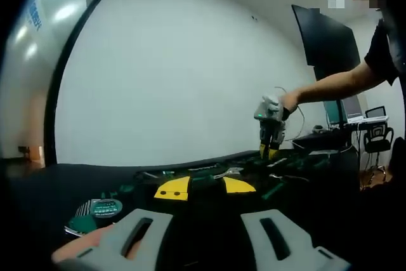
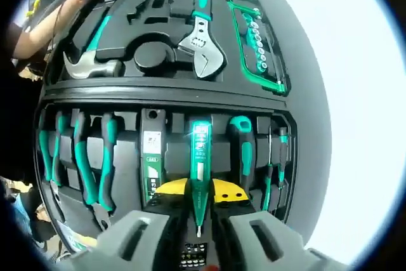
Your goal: Pick up the tools and put them into their designated positions in the toolbox.
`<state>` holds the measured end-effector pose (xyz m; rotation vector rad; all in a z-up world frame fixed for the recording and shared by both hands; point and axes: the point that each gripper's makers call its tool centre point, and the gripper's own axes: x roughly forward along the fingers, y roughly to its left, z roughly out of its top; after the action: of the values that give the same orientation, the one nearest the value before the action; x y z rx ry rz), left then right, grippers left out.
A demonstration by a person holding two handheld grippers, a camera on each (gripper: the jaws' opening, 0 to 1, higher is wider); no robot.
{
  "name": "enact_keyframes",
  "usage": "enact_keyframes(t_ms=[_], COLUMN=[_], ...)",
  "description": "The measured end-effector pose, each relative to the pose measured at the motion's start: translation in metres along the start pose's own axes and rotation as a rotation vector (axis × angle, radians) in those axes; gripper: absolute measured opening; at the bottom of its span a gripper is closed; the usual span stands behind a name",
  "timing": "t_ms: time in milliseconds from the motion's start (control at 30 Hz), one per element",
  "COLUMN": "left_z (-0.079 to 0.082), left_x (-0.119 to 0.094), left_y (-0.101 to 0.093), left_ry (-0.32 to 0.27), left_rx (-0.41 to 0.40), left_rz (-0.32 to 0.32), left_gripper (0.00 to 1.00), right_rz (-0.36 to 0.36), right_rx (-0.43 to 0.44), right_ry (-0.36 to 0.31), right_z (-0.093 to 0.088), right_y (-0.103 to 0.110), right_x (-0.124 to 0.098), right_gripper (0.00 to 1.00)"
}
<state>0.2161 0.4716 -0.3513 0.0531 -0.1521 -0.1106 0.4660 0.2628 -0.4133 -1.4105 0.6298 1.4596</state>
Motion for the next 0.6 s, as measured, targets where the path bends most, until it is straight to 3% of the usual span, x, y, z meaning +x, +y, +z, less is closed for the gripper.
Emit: enact_keyframes(t_ms=[133, 233, 333, 400, 500, 600], left_z=[0.0, 0.0, 0.0, 0.0, -0.001, -0.002], left_x=[0.0, 0.0, 0.0, 0.0, 0.0, 0.001], left_y=[0.0, 0.001, -0.001, -0.001, -0.001, -0.001], left_ry=[-0.001, -0.001, 0.0, 0.001, 0.005, 0.01], left_rx=[0.0, 0.0, 0.002, 0.004, 0.005, 0.005], left_rz=[0.0, 0.0, -0.001, -0.001, 0.0, 0.0], left_gripper=[0.15, 0.15, 0.15, 0.15, 0.15, 0.15], right_rz=[0.009, -0.002, -0.003, 0.019, -0.027, 0.008], right_rx=[0.021, 0.105, 0.19, 0.223, 0.162, 0.179], right_ry=[-0.014, -0.092, -0.131, -0.136, -0.096, -0.103], right_z=[-0.001, 0.009, 0.007, 0.003, -0.004, 0.0], right_y=[-0.004, -0.01, -0.017, -0.012, -0.013, -0.007], right_x=[-0.007, -0.024, -0.034, -0.029, -0.017, -0.009], right_gripper=[0.13, 0.13, 0.0, 0.0, 0.0, 0.02])
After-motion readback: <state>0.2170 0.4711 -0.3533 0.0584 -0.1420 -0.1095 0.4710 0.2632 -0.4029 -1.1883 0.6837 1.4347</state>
